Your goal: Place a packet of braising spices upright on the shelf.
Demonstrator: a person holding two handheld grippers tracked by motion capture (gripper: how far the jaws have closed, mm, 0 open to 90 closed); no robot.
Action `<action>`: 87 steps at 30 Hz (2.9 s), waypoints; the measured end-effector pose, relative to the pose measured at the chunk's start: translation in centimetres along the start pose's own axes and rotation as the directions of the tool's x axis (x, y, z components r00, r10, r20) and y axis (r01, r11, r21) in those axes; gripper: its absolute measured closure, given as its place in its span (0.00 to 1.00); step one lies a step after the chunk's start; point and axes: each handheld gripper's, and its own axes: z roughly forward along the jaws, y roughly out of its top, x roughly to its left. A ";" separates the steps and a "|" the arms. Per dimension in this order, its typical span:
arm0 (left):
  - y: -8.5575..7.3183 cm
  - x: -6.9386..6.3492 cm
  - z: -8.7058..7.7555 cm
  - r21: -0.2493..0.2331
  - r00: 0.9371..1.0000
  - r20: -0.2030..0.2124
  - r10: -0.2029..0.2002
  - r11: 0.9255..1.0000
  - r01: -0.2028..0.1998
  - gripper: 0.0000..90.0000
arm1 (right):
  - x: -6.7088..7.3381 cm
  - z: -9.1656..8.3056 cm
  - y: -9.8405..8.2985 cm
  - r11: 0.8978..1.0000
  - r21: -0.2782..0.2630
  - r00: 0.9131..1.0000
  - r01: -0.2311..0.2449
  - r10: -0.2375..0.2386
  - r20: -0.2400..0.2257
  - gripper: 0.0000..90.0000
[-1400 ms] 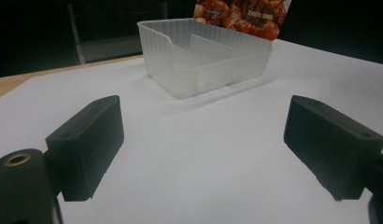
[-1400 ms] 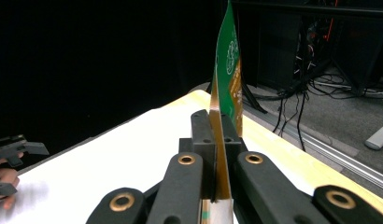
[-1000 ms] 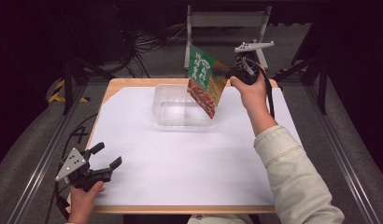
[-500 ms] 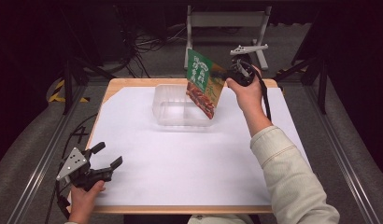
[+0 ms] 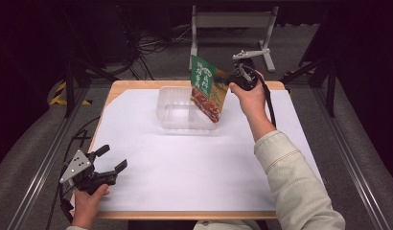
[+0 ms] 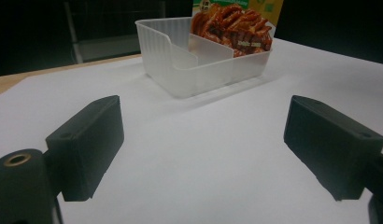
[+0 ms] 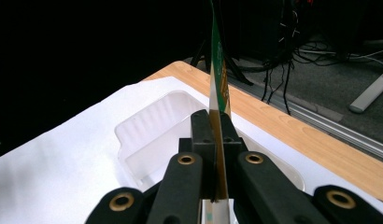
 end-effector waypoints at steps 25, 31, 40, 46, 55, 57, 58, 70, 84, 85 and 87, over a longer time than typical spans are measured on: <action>0.3 0.0 1.2 0.002 1.000 0.030 0.008 1.000 -0.008 0.14 | 0.2 1.4 -0.5 0.998 0.030 0.998 -0.049 0.047 0.050 1.00; 0.3 0.1 1.1 -0.001 1.000 0.028 0.010 1.000 -0.010 0.14 | 0.0 1.5 -0.6 0.997 0.007 0.996 -0.079 0.079 0.052 1.00; 0.3 0.0 1.1 0.001 1.000 0.030 0.007 1.000 -0.007 0.14 | -0.1 1.2 -0.8 0.996 -0.003 0.993 -0.093 0.093 0.068 0.92; 0.3 0.1 1.3 0.003 0.999 0.035 0.011 1.000 -0.011 0.14 | 0.1 0.6 -0.6 0.997 -0.025 0.994 -0.068 0.070 0.083 0.76; 0.5 0.0 1.8 0.004 0.999 0.047 0.009 1.000 -0.009 0.14 | 0.7 -1.2 -0.4 0.997 -0.075 0.993 -0.003 0.012 0.115 0.61; 0.5 0.1 2.0 0.006 0.999 0.051 0.009 1.000 -0.009 0.14 | 1.0 -1.9 -0.4 0.996 -0.091 0.994 0.014 -0.004 0.108 0.59; 0.5 0.1 2.2 0.006 0.998 0.054 0.010 1.000 -0.011 0.14 | 1.1 -2.3 -0.4 0.995 -0.102 0.995 0.020 -0.010 0.100 0.58; 1.0 0.0 3.2 -0.008 0.997 0.080 0.006 1.000 -0.005 0.14 | 2.3 -6.9 -2.0 0.977 -0.202 0.998 0.063 -0.061 0.016 0.46; 1.3 -0.2 4.7 0.007 0.994 0.110 0.027 1.000 -0.028 0.14 | 2.9 -11.7 -4.8 0.956 -0.265 0.992 0.125 -0.122 0.027 0.33; 1.3 -0.2 4.7 0.009 0.993 0.111 0.027 1.000 -0.028 0.14 | 2.9 -11.9 -5.0 0.955 -0.268 0.992 0.124 -0.120 0.030 0.33; 1.4 -0.2 4.9 0.007 0.993 0.112 0.026 1.000 -0.027 0.14 | 2.8 -12.5 -5.4 0.955 -0.271 0.993 0.120 -0.114 0.039 0.33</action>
